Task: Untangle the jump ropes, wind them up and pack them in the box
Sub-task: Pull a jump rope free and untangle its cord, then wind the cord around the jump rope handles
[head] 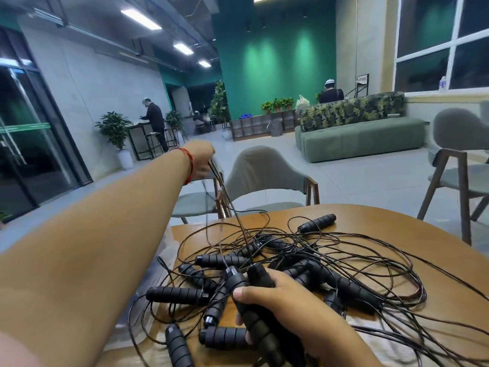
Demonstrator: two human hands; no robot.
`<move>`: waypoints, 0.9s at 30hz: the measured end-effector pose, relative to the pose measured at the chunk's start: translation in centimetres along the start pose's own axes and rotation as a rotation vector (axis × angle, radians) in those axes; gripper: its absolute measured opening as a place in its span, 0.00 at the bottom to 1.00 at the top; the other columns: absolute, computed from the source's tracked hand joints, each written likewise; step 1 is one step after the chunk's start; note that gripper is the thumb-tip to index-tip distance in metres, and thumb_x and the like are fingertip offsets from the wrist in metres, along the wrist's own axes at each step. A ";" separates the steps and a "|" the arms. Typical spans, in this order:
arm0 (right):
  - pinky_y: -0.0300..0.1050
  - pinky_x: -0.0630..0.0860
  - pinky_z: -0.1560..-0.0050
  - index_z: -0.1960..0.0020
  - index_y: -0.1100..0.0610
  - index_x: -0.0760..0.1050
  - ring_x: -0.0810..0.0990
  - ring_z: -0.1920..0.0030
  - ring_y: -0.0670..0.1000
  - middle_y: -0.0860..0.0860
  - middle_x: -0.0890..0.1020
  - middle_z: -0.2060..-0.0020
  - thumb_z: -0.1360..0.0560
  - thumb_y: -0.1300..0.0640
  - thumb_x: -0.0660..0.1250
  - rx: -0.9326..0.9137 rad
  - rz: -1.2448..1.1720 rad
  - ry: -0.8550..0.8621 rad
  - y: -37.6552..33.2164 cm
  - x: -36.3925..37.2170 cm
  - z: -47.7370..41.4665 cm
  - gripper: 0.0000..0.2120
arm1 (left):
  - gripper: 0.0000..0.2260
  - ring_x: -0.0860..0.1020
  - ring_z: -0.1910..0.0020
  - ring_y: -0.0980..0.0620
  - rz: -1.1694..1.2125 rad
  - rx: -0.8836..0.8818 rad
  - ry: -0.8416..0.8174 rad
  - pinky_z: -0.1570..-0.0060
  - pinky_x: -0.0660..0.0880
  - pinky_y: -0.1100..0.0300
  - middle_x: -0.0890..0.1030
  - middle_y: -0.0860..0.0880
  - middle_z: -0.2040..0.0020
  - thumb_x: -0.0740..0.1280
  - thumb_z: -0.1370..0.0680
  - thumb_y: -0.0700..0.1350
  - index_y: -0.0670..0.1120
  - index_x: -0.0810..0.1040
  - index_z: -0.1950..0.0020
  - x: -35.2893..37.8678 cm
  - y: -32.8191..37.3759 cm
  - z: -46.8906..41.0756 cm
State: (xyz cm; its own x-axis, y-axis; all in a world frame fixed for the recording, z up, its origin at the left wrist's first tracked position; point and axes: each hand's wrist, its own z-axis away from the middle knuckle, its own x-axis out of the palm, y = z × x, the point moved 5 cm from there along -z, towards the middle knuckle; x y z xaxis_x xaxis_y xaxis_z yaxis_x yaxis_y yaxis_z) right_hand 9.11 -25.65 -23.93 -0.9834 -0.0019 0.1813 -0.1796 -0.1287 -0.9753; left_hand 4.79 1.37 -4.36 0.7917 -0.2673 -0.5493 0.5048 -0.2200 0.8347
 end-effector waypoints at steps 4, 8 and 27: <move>0.50 0.83 0.58 0.39 0.58 0.78 0.85 0.62 0.58 0.64 0.87 0.52 0.21 0.55 0.75 -0.006 -0.045 0.088 0.4 -0.6 -0.6 0.14 | 0.17 0.76 0.39 0.39 -0.363 -0.047 -0.018 0.38 0.78 0.44 0.74 0.41 0.37 0.61 0.13 0.51 0.42 0.72 0.29 0.8 -4.0 2.1; 0.51 0.82 0.58 0.38 0.56 0.79 0.86 0.57 0.61 0.63 0.88 0.49 0.23 0.51 0.77 0.013 -0.131 0.163 1.3 -1.1 -1.8 0.18 | 0.11 0.78 0.48 0.45 -0.424 0.088 0.005 0.45 0.77 0.50 0.80 0.45 0.46 0.60 0.16 0.55 0.47 0.73 0.45 3.2 -8.2 5.5; 0.59 0.84 0.46 0.36 0.57 0.82 0.88 0.49 0.60 0.59 0.88 0.44 0.19 0.50 0.73 -0.067 -0.477 0.335 5.2 0.0 -6.9 0.16 | 0.15 0.84 0.50 0.42 0.472 0.101 -0.227 0.60 0.81 0.51 0.86 0.50 0.43 0.67 0.15 0.46 0.57 0.73 0.29 10.5 -23.0 22.5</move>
State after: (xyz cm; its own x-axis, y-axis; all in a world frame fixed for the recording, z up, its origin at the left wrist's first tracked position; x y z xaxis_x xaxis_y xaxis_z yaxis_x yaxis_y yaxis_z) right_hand 8.03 -19.49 -29.91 -0.7459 0.3556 0.5632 -0.5949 0.0247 -0.8034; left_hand -6.27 -17.45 -30.22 0.8245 -0.5532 -0.1187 0.0670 -0.1129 0.9913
